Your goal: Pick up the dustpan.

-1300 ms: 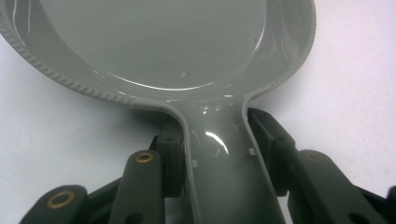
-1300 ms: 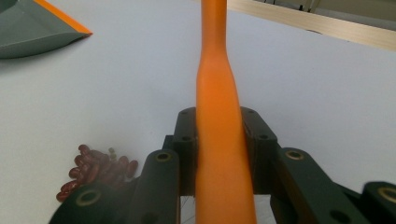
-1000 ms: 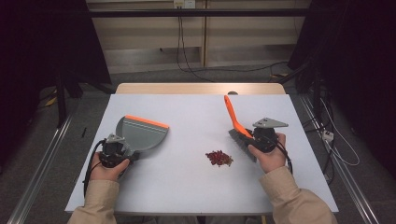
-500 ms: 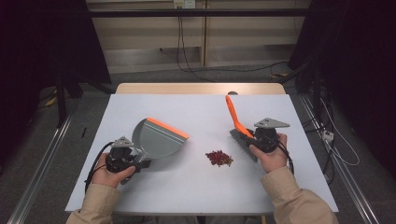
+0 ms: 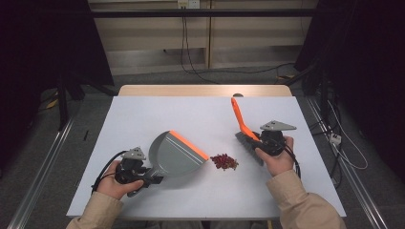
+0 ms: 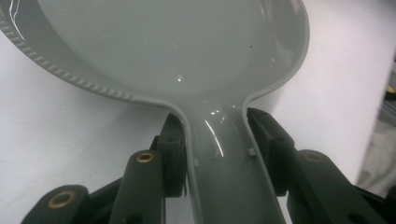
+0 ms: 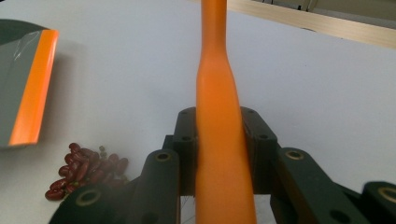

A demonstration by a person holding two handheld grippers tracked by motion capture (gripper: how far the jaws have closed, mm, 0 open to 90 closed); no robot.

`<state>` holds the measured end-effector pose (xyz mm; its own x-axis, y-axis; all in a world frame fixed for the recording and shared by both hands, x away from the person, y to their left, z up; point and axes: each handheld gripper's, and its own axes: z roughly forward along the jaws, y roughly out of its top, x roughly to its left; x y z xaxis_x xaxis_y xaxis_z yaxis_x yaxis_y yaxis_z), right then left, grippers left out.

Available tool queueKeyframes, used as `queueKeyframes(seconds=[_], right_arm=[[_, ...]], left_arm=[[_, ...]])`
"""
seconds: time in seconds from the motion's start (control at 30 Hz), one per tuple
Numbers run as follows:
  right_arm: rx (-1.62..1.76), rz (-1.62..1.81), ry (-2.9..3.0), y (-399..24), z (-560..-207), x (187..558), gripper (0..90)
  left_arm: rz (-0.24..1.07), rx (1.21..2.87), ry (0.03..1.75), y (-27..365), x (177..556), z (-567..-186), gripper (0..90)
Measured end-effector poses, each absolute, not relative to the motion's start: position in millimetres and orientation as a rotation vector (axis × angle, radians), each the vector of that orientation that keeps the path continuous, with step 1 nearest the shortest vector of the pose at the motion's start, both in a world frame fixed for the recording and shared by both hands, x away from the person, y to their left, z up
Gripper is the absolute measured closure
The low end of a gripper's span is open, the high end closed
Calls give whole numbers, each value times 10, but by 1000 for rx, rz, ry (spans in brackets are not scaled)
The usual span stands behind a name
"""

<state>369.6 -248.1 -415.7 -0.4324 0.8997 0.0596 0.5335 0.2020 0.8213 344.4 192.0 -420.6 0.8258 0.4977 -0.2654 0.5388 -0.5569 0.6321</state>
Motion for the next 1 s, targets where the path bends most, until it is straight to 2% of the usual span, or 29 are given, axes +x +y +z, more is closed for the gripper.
queueKeyframes(seconds=[0.2,0.5,0.6,0.7,0.77,0.83,1.0], right_arm=[[1341,1121,2051,-2460,-4178,3717,711],[1345,1118,2053,-2442,-4191,3726,711],[1341,1123,2050,-2449,-4186,3722,711],[1340,1121,2052,-2450,-4185,3721,710],[1339,1121,2053,-2449,-4186,3721,710],[1341,1119,2051,-2446,-4188,3721,711],[1339,1117,2054,-2429,-4187,3715,710]], left_arm=[[-119,2320,689,1909,3386,-4233,609],[-180,2323,695,1906,3392,-4327,607],[-130,2343,684,1919,3401,-4315,591],[-72,2361,714,1937,3400,-4300,472],[-61,2359,725,1962,3409,-4289,435],[-31,2377,721,1959,3403,-4277,414],[74,2426,706,1876,3339,-4226,438]])
